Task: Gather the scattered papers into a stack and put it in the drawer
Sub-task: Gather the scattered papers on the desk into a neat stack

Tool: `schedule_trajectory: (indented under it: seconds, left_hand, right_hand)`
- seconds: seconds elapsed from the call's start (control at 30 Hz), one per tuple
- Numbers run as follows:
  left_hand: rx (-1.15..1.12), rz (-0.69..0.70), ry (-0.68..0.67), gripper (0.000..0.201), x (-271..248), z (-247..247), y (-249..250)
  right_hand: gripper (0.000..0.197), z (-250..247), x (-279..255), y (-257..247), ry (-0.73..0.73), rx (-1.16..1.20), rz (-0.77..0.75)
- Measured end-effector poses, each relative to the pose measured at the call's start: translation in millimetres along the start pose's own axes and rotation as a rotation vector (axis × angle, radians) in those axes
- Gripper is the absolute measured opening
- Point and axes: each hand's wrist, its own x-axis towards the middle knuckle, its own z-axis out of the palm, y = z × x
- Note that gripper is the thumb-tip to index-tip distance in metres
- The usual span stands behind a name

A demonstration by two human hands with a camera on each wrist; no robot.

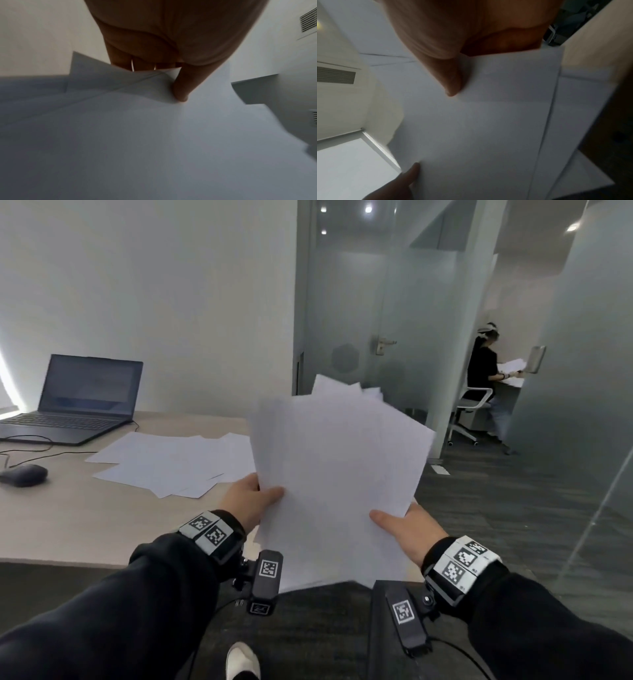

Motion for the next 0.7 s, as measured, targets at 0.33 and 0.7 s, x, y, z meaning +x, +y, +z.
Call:
schedule_trajectory:
  seconds: [0.33,0.7]
  left_hand:
    - [-0.087,0.295,0.046,0.022,7.9,18.5,50.8]
    - [-0.111,0.297,-0.019,0.047,0.1,38.0,32.3]
  right_hand:
    - [0.049,-13.6,40.3,-57.7,0.282,0.127,-0.159]
    - [0.065,-4.0,54.9,-44.9,0.283,0.324,-0.253]
